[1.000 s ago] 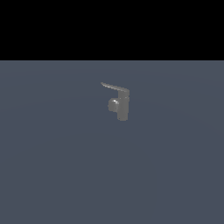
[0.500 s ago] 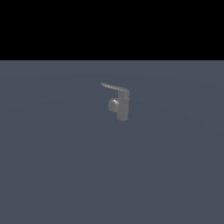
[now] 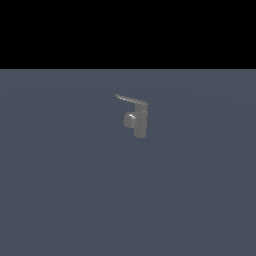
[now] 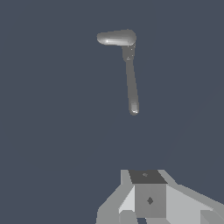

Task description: Turn on the faucet by rotating a designated handle.

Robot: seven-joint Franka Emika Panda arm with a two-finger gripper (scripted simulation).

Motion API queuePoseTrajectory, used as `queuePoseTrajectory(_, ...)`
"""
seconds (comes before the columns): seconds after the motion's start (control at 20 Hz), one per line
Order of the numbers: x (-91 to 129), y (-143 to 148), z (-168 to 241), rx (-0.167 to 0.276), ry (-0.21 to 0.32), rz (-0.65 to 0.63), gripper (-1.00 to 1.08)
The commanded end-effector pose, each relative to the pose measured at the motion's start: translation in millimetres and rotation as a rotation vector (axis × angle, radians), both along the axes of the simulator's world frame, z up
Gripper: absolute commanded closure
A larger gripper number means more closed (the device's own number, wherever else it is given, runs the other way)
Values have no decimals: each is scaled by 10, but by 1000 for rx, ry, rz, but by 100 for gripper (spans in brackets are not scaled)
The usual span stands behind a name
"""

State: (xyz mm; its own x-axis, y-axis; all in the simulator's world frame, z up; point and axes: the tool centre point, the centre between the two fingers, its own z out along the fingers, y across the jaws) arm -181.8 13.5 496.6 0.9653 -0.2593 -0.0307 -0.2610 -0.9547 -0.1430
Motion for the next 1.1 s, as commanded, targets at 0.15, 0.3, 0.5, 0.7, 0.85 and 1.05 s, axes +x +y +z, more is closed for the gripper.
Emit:
queuePoseTrajectory(0.15,443,-10,-99,38,33,-149,108)
queuePoseTrajectory(0.3,691,-18,-181,53,53,-234,108)
queuePoseTrajectory(0.5,1019,-29,-319,67,80,-350,108)
queuePoseTrajectory(0.7,1341,-42,-489,73,106,-467,108)
queuePoseTrajectory(0.85,1576,-51,-637,74,124,-555,108)
queuePoseTrajectory(1.05,1879,-62,-859,69,146,-672,108)
